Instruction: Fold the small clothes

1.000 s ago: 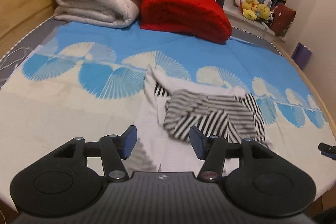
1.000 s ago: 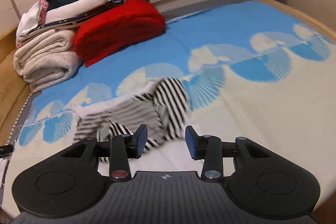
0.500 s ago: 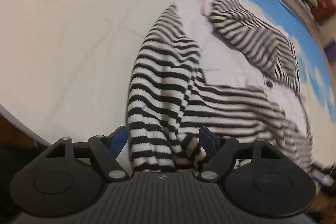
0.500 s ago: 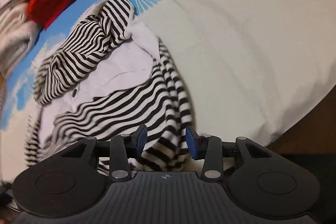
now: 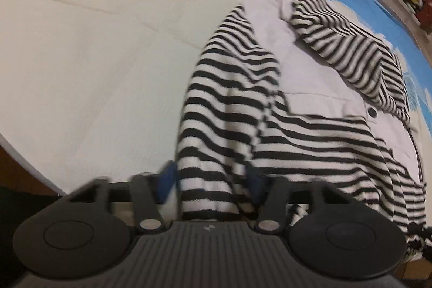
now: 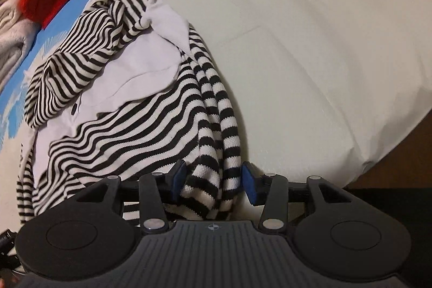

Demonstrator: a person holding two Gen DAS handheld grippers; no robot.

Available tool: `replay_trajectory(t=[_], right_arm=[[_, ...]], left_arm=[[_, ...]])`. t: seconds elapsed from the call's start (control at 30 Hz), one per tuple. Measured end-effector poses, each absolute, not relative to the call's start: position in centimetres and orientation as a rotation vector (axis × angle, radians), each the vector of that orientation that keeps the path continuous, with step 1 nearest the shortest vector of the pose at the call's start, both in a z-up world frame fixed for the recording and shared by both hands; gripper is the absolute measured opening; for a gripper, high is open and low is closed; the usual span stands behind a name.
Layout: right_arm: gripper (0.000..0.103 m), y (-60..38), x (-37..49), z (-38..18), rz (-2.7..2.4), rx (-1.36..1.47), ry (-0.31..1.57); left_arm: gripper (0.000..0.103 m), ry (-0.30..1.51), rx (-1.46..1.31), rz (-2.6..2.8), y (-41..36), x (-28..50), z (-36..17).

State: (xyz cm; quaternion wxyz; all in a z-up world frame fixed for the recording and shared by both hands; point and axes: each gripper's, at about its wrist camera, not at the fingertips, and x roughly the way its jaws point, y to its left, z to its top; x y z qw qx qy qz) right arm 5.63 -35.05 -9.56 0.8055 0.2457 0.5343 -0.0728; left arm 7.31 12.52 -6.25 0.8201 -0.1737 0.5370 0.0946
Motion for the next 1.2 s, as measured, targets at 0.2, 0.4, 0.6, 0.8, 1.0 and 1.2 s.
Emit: replay_trajectory(t=[0.2,0.4,0.6,0.8,1.0,1.2], right_arm=[[0.008,-33.8,5.6,-8.7,-0.129,0.448,1.116],[0.014,-34.0,5.6,-8.7,-0.177,0.453,1.121],[0.024,-33.0,6.1,-9.3,-0.152,0.389,1.149],[0.007,-33.2,5.7,-8.3,-0.146,0.406,1.087],[0.009,-33.7,5.6,-8.6,-0.15,0.441,1.107],[0.017,-33.0,5.9,-9.3,-0.138,0.388,1.145]], left_arm=[[0.016,1.095,-0.35,0.167,11.9,6.9,-5.0],[0.034,1.16,-0.409,0.176,12.8,7.3,-6.2],[0.025,1.156,-0.332,0.155,11.9,7.6,-6.3],[0.01,1.078,-0.309,0.14,11.5,7.1,-4.8],[0.023,1.153,-0.303,0.139,11.5,7.4,-6.2],[0.022,1.148,-0.233,0.118,10.8,7.5,-6.6]])
